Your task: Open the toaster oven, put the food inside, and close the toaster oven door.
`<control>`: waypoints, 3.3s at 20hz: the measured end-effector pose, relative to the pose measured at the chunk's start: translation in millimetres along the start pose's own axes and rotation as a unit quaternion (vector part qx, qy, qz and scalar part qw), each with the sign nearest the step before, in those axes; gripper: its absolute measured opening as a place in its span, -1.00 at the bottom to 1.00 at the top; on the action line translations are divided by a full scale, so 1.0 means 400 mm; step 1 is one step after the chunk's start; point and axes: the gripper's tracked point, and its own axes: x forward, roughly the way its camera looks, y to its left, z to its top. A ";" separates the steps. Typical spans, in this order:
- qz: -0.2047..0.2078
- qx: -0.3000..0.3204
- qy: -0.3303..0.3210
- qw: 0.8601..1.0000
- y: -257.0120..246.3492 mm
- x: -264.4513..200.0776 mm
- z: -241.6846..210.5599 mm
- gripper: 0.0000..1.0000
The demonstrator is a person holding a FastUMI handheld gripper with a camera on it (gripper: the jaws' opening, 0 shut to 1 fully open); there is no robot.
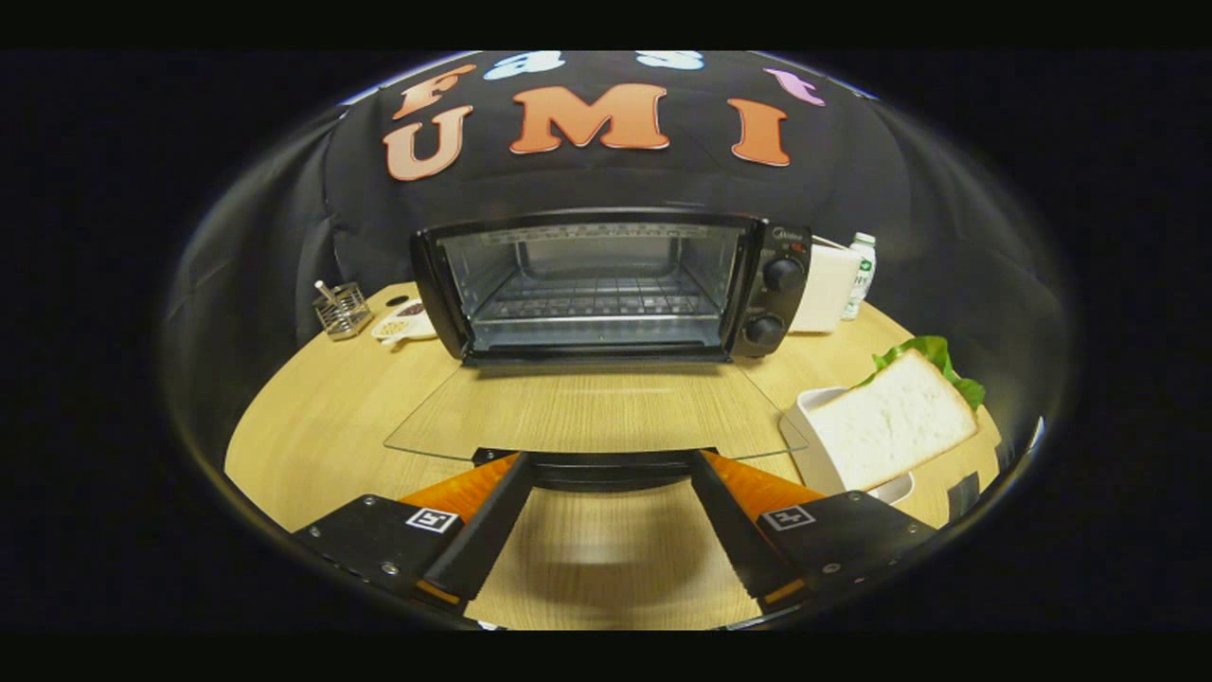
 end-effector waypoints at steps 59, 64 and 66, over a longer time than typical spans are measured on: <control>0.121 0.258 0.102 0.953 -0.484 -0.124 0.257 -0.36; 0.174 0.352 0.049 0.918 -0.335 -0.083 0.303 -0.36; 0.195 0.390 0.044 0.899 -0.270 -0.051 0.302 -0.36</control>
